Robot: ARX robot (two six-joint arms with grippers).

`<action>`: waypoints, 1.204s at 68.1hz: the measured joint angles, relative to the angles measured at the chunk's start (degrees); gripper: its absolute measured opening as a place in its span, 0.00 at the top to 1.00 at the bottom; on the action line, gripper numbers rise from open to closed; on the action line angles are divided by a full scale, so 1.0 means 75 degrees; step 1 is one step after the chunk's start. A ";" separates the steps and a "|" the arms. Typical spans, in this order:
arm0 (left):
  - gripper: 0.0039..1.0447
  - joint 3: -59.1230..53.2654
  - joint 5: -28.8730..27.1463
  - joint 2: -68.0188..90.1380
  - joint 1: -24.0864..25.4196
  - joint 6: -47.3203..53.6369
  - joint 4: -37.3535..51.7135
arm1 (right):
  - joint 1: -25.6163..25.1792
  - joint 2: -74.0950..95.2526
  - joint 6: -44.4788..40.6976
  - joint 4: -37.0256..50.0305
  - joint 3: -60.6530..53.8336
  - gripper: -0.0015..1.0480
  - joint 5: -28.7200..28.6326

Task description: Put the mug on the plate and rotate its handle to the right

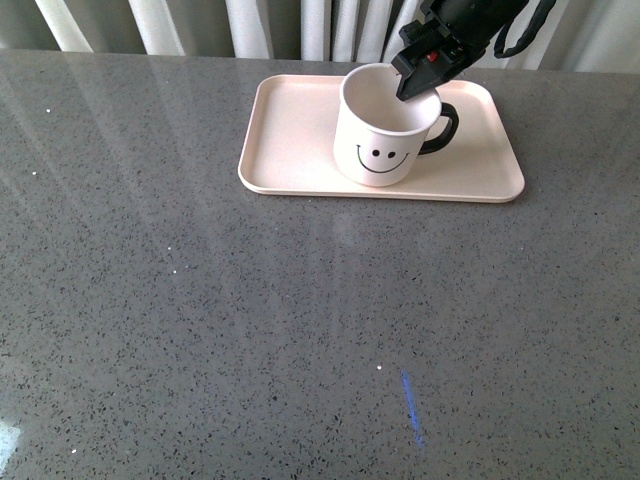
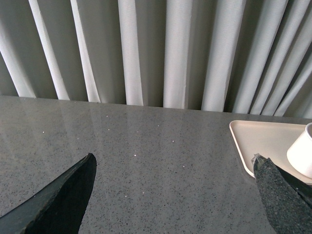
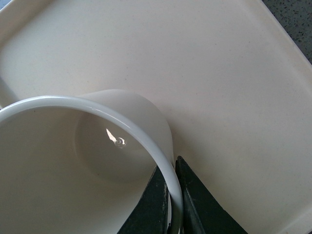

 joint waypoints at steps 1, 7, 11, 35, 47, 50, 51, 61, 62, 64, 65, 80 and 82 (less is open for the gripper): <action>0.09 0.0000 0.0000 0.0000 0.0000 0.0000 0.0000 | 0.0000 0.0000 -0.0012 0.0000 0.0000 0.98 0.0000; 0.09 0.0000 0.0000 0.0000 0.0000 0.0000 0.0000 | 0.0017 0.0000 -0.0070 0.0012 0.0000 0.98 0.0009; 0.09 0.0000 0.0000 0.0000 0.0000 0.0000 0.0000 | 0.0023 0.0000 -0.0111 0.0017 0.0000 0.98 0.0009; 0.09 0.0000 0.0000 0.0000 0.0000 0.0000 0.0000 | 0.0055 0.0029 -0.0210 0.0152 0.0000 0.49 0.0087; 0.09 0.0000 0.0000 0.0000 0.0000 0.0000 0.0000 | 0.0064 0.0032 -0.0210 0.0221 0.0000 0.19 0.0087; 0.09 0.0000 0.0000 0.0000 0.0000 0.0000 0.0000 | 0.0064 0.0032 -0.0207 0.0262 0.0000 0.13 0.0085; 0.09 0.0000 0.0000 0.0000 0.0000 0.0000 0.0000 | 0.0064 0.0032 -0.0204 0.0268 0.0000 0.11 0.0085; 0.09 0.0000 0.0000 0.0000 0.0000 0.0000 0.0000 | 0.0061 -0.0006 -0.0154 0.0446 -0.0119 0.09 -0.0015; 0.09 0.0000 0.0000 0.0000 0.0000 0.0000 0.0000 | 0.0061 -0.0020 -0.0149 0.0463 -0.0149 0.09 -0.0032; 0.09 0.0000 0.0000 0.0000 0.0000 0.0000 0.0000 | 0.0058 -0.0073 -0.0146 0.0490 -0.0242 0.09 -0.0111; 0.09 0.0000 0.0000 0.0000 0.0000 0.0000 0.0000 | 0.0055 -0.0093 -0.0140 0.0498 -0.0280 0.09 -0.0143; 0.09 0.0000 0.0000 0.0000 0.0000 0.0000 0.0000 | -0.0061 -0.0886 -0.0029 0.0970 -0.1011 0.09 -0.0612; 0.09 0.0000 0.0000 0.0000 0.0000 0.0000 0.0000 | -0.0090 -0.1046 -0.0015 0.1046 -0.1113 0.09 -0.0676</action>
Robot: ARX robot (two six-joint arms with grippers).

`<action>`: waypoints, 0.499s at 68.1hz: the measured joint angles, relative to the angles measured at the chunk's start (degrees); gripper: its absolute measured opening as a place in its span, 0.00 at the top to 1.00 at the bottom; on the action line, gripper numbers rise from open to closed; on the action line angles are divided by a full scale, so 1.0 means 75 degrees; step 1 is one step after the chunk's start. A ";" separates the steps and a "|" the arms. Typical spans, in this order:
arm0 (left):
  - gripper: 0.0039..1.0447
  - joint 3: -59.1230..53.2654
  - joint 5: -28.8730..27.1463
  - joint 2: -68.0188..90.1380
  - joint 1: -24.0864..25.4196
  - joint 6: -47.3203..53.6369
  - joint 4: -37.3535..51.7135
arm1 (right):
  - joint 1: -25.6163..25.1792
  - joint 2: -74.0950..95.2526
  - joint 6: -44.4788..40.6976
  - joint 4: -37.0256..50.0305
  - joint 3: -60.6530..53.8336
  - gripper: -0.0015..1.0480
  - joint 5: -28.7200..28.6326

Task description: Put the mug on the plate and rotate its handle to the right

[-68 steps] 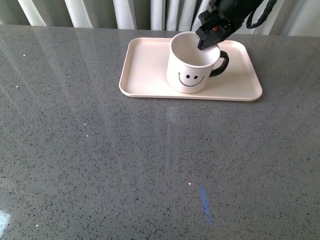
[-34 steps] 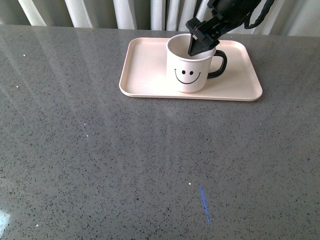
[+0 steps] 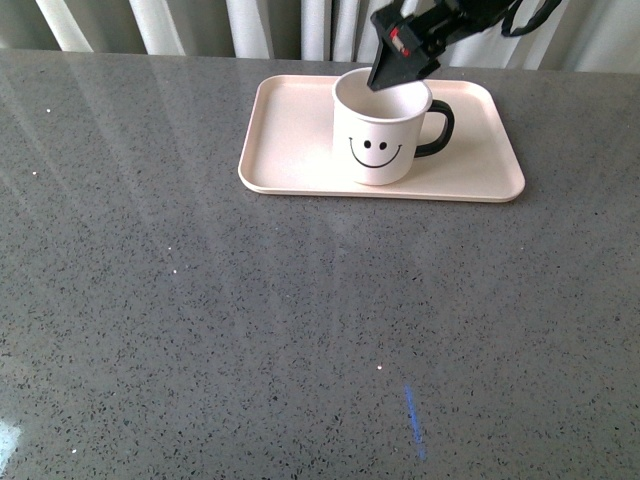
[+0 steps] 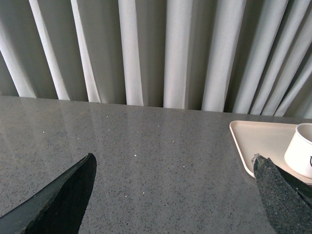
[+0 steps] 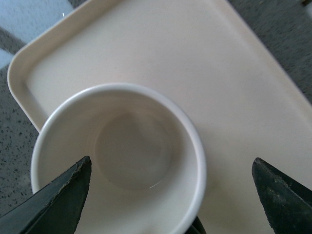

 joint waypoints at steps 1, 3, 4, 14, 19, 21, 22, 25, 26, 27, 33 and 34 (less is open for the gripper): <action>0.09 0.0000 0.0000 0.0000 0.0000 0.0000 0.0000 | -0.0009 -0.0055 0.0006 0.0029 -0.0038 0.09 -0.0026; 0.09 0.0000 0.0000 0.0000 0.0000 0.0000 0.0000 | -0.0035 -0.0221 0.0026 0.0111 -0.0152 0.09 -0.0117; 0.09 0.0000 0.0000 0.0000 0.0000 0.0000 0.0000 | -0.0050 -0.0283 0.0038 0.0143 -0.0195 0.09 -0.0140; 0.09 0.0000 0.0000 0.0000 0.0000 0.0000 0.0000 | -0.0242 -0.1408 0.0221 0.1087 -0.1349 0.09 -0.0697; 0.09 0.0000 0.0000 0.0000 0.0000 0.0000 0.0000 | -0.0356 -0.2040 0.0455 0.1719 -0.2113 0.09 -0.1055; 0.09 0.0000 0.0000 0.0000 0.0000 0.0000 0.0000 | -0.0388 -0.2232 0.0522 0.1894 -0.2340 0.09 -0.1204; 0.09 0.0000 0.0000 0.0000 0.0000 0.0000 0.0000 | -0.0428 -0.2433 0.0621 0.2075 -0.2579 0.09 -0.1332; 0.09 0.0000 0.0000 0.0000 0.0000 0.0000 0.0000 | -0.0478 -0.2786 0.0746 0.2396 -0.2987 0.09 -0.1437; 0.09 0.0000 0.0000 0.0000 0.0000 0.0000 0.0000 | -0.0487 -0.2853 0.0761 0.2436 -0.3057 0.09 -0.1443; 0.09 0.0000 0.0000 0.0000 0.0000 0.0000 0.0000 | -0.0507 -0.2970 0.0828 0.2477 -0.3150 0.09 -0.1472; 0.09 0.0000 0.0000 0.0000 0.0000 0.0000 0.0000 | -0.0539 -0.3226 0.0930 0.2547 -0.3249 0.09 -0.1489; 0.09 0.0000 0.0000 0.0000 0.0000 0.0000 0.0000 | -0.0522 -0.3299 0.1110 0.2876 -0.3395 0.10 -0.1285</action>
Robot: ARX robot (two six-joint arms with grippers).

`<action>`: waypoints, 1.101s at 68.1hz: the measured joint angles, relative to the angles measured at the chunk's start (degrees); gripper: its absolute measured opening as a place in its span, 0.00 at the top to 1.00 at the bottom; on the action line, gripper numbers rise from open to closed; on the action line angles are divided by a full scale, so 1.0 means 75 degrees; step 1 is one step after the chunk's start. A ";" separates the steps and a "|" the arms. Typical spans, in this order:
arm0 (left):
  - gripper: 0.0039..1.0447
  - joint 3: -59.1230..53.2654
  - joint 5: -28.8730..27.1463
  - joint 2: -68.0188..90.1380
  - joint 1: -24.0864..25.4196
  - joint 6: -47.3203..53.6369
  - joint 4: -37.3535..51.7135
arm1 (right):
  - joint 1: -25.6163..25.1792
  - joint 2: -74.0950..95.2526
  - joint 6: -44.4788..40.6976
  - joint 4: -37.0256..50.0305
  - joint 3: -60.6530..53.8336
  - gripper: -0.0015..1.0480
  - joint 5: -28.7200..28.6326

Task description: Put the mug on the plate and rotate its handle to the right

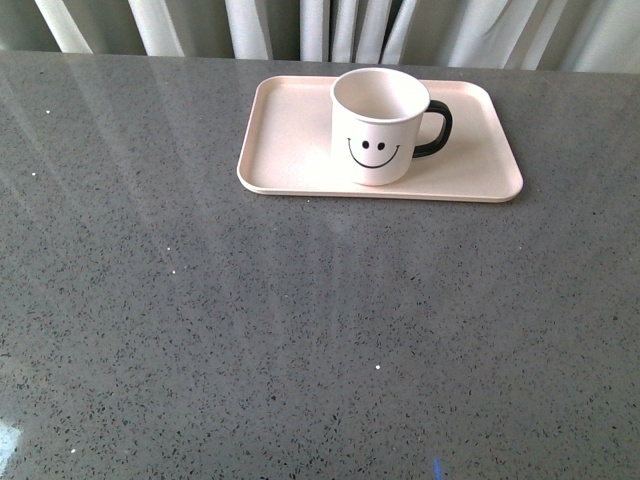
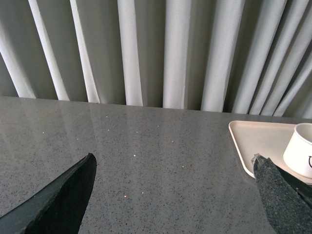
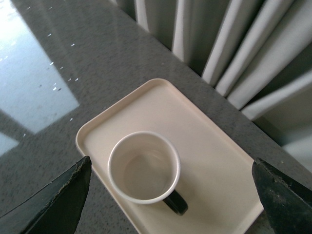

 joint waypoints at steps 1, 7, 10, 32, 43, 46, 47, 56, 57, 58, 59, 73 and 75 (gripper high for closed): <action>0.09 0.0000 0.0000 0.0000 0.0000 0.0000 0.0000 | 0.0023 -0.0050 0.0128 0.0300 -0.0128 0.12 0.0347; 0.09 0.0000 0.0000 0.0000 0.0000 0.0000 0.0000 | 0.0169 -0.0478 0.1524 0.3934 -0.1891 0.26 0.2926; 0.09 0.0000 0.0000 0.0000 0.0000 0.0000 0.0000 | 0.0175 -0.0662 0.2122 0.5214 -0.2707 0.33 0.3617; 0.09 0.0000 0.0000 0.0000 0.0000 0.0000 0.0000 | -0.0038 -0.2731 0.3191 0.8419 -0.6653 0.88 0.3838; 0.09 0.0000 -0.0003 0.0000 0.0000 0.0000 0.0000 | -0.0300 -0.3538 0.3217 0.8658 -0.7857 0.98 0.3552; 0.09 0.0000 0.0000 0.0000 0.0000 0.0000 0.0000 | -0.0315 -0.3803 0.3220 0.8696 -0.8134 0.98 0.3547; 0.09 0.0000 0.0000 0.0000 0.0000 0.0000 0.0000 | -0.0315 -0.3905 0.3220 0.8699 -0.8236 0.98 0.3547; 0.09 0.0000 0.0000 0.0000 0.0000 0.0000 0.0000 | -0.0323 -0.4578 0.3220 0.8690 -0.8918 0.98 0.3547; 0.09 0.0000 0.0000 0.0000 0.0000 0.0000 0.0000 | -0.0323 -0.4628 0.3220 0.8684 -0.8958 0.98 0.3547; 0.09 0.0000 0.0000 0.0000 0.0000 0.0000 0.0000 | -0.0323 -0.4724 0.3220 0.8670 -0.9043 0.98 0.3544; 0.09 0.0000 0.0000 0.0000 0.0000 0.0000 0.0000 | -0.0323 -0.4774 0.3220 0.8664 -0.9078 0.98 0.3544; 0.09 0.0000 0.0000 0.0000 0.0000 0.0000 0.0000 | -0.0323 -0.5863 0.3220 0.8279 -0.9798 0.98 0.3547; 0.09 0.0000 0.0000 0.0000 0.0000 0.0000 0.0000 | -0.0326 -0.6006 0.3220 0.8204 -0.9871 0.98 0.3547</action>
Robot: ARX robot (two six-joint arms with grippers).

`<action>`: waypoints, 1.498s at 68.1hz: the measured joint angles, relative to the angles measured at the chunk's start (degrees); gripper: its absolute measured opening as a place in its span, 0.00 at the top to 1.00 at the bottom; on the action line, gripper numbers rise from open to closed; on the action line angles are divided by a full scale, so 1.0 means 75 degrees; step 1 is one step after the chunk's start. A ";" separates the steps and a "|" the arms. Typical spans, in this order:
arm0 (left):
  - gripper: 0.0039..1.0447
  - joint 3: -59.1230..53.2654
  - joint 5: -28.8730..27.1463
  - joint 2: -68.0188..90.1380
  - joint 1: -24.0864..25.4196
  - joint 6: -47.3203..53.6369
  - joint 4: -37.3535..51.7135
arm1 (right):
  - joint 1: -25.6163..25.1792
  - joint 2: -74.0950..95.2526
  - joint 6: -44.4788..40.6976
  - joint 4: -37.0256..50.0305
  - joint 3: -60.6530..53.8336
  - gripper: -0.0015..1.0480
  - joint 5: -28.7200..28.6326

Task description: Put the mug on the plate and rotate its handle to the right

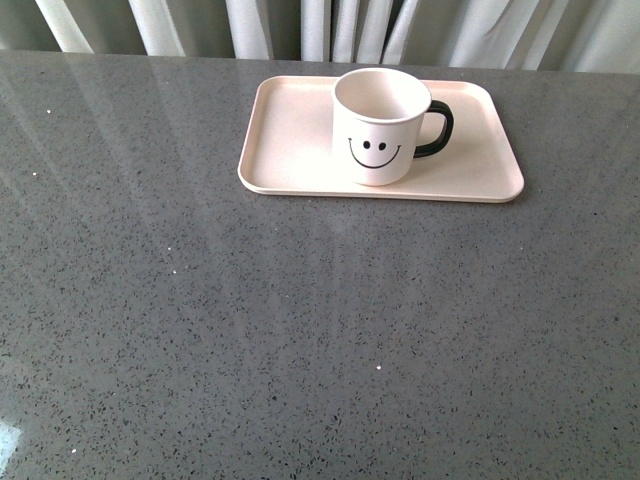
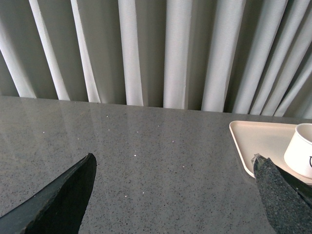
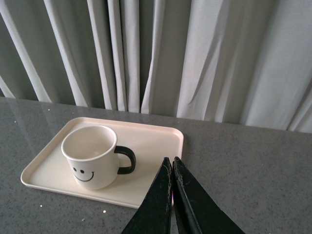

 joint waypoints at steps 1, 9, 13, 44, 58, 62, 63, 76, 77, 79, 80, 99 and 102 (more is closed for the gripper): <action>0.09 0.0000 0.0000 0.0000 0.0000 0.0000 0.0000 | 0.0000 -0.0044 0.0000 -0.0023 -0.0020 0.98 0.0000; 0.09 0.0000 0.0000 0.0000 0.0000 0.0000 0.0000 | 0.0000 -0.0554 0.0000 -0.0224 -0.0335 0.98 -0.0003; 0.09 0.0000 0.0000 0.0000 0.0000 0.0000 0.0000 | 0.0000 -0.0641 0.0000 0.0017 -0.0586 0.98 -0.0006; 0.09 0.0000 0.0000 0.0000 0.0000 0.0000 0.0000 | 0.0000 -0.3424 0.0000 -0.2358 -0.0921 0.98 -0.0003; 0.09 0.0000 0.0000 0.0000 0.0000 0.0000 0.0000 | 0.0000 -0.4383 0.0000 -0.3261 -0.0924 0.98 -0.0003; 0.09 0.0000 0.0000 0.0000 0.0000 0.0000 0.0000 | 0.0000 -0.4721 0.0000 -0.3576 -0.0924 0.98 -0.0003; 0.09 0.0000 0.0000 0.0000 0.0000 0.0000 0.0000 | 0.0000 -0.4759 0.0000 -0.3611 -0.0924 0.98 -0.0003; 0.09 0.0000 0.0000 0.0000 0.0000 0.0000 0.0000 | 0.0000 -0.5499 0.0000 -0.4331 -0.0924 0.98 -0.0003; 0.09 0.0000 0.0000 0.0000 0.0000 0.0000 0.0000 | 0.0000 -0.5528 0.0000 -0.4360 -0.0924 0.98 -0.0003; 0.09 0.0000 0.0000 0.0000 0.0000 0.0000 0.0000 | 0.0000 -0.5616 0.0000 -0.4447 -0.0924 0.98 -0.0003; 0.09 0.0000 0.0000 0.0000 0.0000 0.0000 0.0000 | 0.0000 -0.5671 0.0000 -0.4503 -0.0924 0.98 -0.0003; 0.09 0.0000 0.0000 0.0000 0.0000 0.0000 0.0000 | 0.0000 -0.6449 0.0000 -0.5281 -0.0924 0.98 -0.0003; 0.09 0.0000 0.0000 0.0000 0.0000 0.0000 0.0000 | 0.0000 -0.6540 0.0000 -0.5371 -0.0924 0.98 -0.0003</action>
